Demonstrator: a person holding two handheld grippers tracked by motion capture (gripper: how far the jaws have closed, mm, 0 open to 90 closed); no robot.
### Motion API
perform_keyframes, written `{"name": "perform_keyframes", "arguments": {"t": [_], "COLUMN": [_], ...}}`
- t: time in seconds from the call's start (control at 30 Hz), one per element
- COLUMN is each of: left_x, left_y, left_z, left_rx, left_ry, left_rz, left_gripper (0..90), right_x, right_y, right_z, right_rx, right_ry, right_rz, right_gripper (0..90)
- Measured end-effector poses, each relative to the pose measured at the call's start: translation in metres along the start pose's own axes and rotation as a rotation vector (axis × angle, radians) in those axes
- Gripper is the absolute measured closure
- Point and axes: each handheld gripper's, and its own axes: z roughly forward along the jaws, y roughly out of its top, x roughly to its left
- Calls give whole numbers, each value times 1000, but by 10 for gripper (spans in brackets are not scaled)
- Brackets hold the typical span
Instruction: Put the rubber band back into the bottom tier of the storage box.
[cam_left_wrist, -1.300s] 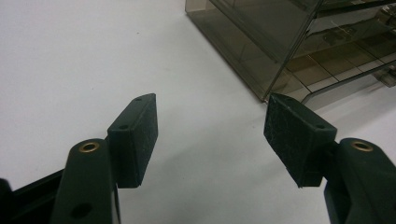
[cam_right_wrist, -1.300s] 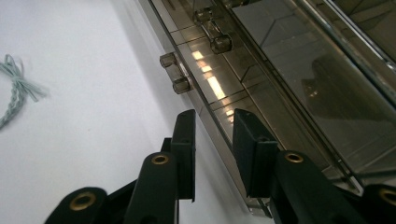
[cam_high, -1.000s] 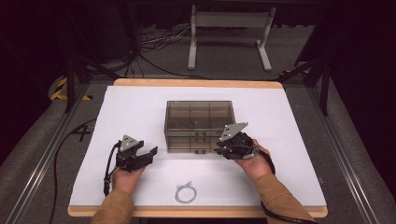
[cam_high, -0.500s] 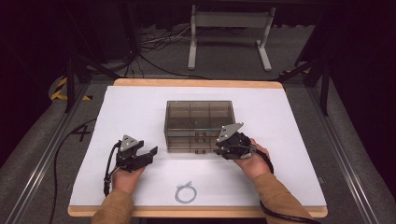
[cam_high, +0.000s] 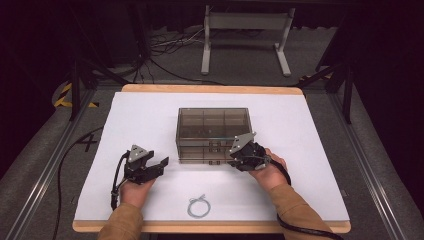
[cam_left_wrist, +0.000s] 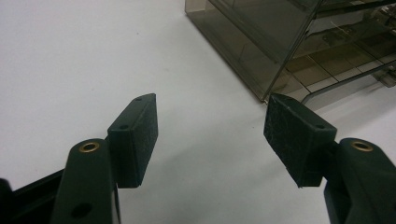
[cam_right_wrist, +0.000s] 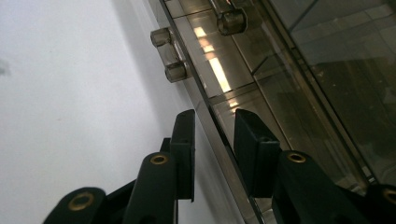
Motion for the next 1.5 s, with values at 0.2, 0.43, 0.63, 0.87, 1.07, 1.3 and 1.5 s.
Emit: {"name": "perform_keyframes", "arguments": {"t": [0.2,0.43,0.63,0.87,1.07,1.3,1.5], "left_x": [0,0,0,0,0,0,0], "left_y": [0,-1,-1,-1,-1,-1,-1], "left_z": [0,-1,-1,-1,-1,-1,-1], "left_rx": [2,0,0,0,-1,-1,0], "left_ry": [1,-1,-1,-2,-1,-1,-1], "left_rz": [2,-1,-1,-2,-2,-2,-2], "left_gripper": [359,359,358,358,358,358,358], "right_x": [-1,-3,-3,-1,2,8,14], "right_y": [0,1,2,3,4,5,5], "right_z": [3,7,8,6,4,1,-1], "right_rx": [31,56,75,90,108,124,135], "right_ry": [-2,0,1,11,17,41,57], "right_rz": [-25,-35,-42,-53,-68,-84,-106], "right_gripper": [696,699,712,745,766,784,795]}}
